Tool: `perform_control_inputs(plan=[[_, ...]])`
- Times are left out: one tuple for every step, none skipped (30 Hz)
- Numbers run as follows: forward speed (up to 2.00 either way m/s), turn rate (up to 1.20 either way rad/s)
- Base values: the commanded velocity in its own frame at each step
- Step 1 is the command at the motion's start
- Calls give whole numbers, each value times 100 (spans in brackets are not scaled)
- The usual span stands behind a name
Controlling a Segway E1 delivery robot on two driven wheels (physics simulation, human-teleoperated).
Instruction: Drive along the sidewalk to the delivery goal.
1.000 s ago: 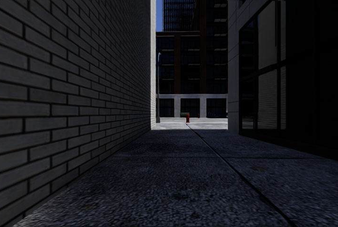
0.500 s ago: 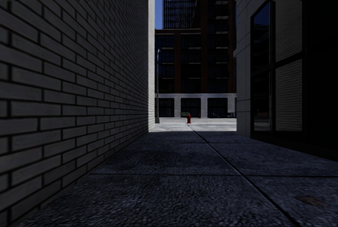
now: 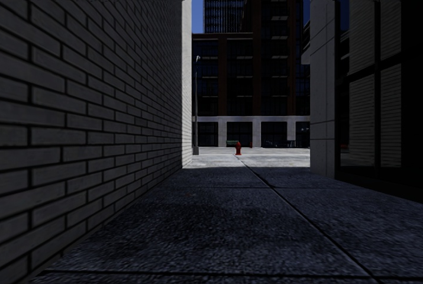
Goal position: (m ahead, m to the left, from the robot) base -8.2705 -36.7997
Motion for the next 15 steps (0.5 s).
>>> perform_control_inputs(plan=[[200, 0], [200, 0], [200, 0], [200, 0], [200, 0], [200, 0], [200, 0], [200, 0], [200, 0], [200, 0], [200, 0], [200, 0], [200, 0], [200, 0], [200, 0]])
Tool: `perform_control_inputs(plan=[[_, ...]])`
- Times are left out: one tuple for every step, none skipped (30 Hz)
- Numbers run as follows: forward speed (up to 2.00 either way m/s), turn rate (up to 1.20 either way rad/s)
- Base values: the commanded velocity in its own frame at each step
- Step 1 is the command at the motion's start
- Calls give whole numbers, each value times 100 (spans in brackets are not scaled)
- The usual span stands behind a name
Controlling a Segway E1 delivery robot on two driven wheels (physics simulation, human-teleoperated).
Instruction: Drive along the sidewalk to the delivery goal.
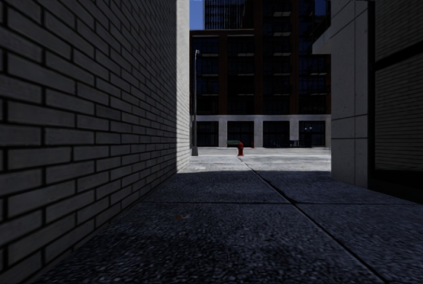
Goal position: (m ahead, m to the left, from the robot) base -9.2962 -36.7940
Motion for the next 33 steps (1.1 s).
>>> perform_control_inputs(plan=[[200, 0], [200, 0], [200, 0], [200, 0], [200, 0], [200, 0], [200, 0], [200, 0], [200, 0], [200, 0], [200, 0], [200, 0], [200, 0], [200, 0], [200, 0], [200, 0], [200, 0], [200, 0], [200, 0], [200, 0], [200, 0], [200, 0], [200, 0], [200, 0], [200, 0], [200, 0], [200, 0], [200, 0], [200, 0], [200, 0], [200, 0], [200, 0], [200, 0]])
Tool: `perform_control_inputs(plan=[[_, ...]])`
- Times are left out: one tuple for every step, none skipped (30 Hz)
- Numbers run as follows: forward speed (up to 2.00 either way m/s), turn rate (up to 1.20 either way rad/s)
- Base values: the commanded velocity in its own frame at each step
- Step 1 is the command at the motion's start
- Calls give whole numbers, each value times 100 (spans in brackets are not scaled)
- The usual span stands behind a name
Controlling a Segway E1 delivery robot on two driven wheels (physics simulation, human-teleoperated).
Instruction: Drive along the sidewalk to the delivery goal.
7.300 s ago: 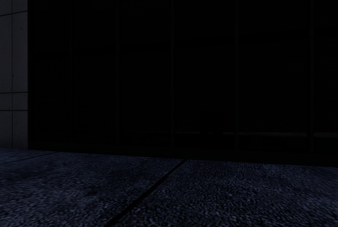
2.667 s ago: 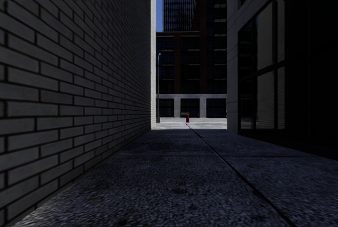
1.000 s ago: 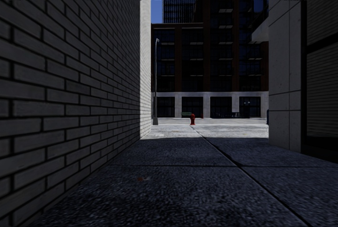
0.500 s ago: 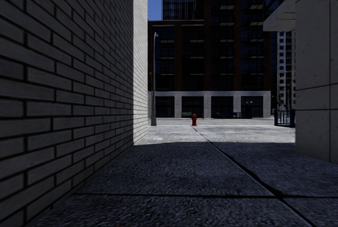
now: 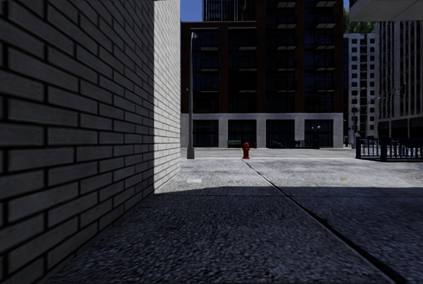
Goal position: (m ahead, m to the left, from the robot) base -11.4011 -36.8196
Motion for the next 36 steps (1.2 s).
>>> perform_control_inputs(plan=[[200, 0], [200, 0], [200, 0], [200, 0], [200, 0], [200, 0], [200, 0], [200, 0], [200, 0], [200, 0], [200, 0], [200, 0], [200, 0], [200, 0], [200, -30], [200, -50], [200, -50], [200, -69], [200, -81], [200, -93], [200, -98], [200, -100], [200, -100], [200, -100], [200, -100], [200, -100], [200, -100], [200, -100], [200, -100], [200, -100], [200, -100], [200, -99], [200, -99], [200, -99], [200, -99], [200, -99]])
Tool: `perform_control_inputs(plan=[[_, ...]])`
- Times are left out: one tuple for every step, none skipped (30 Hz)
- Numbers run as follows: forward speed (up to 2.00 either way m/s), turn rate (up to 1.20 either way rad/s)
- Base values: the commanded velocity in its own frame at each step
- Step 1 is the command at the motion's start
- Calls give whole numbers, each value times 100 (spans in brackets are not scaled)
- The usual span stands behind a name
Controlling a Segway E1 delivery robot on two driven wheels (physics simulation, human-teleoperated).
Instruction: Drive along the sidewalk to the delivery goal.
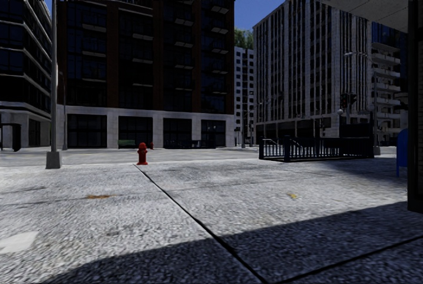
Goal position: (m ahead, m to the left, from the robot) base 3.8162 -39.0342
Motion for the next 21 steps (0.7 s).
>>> perform_control_inputs(plan=[[200, -99], [200, -99], [200, -11], [200, 0], [200, 0], [200, 0], [200, 0], [200, 0], [200, 0], [200, 0], [200, 0], [200, 0], [200, 0], [200, 0], [200, 0], [200, 0], [200, 0], [200, 0], [200, 0], [200, 0], [200, 0]])
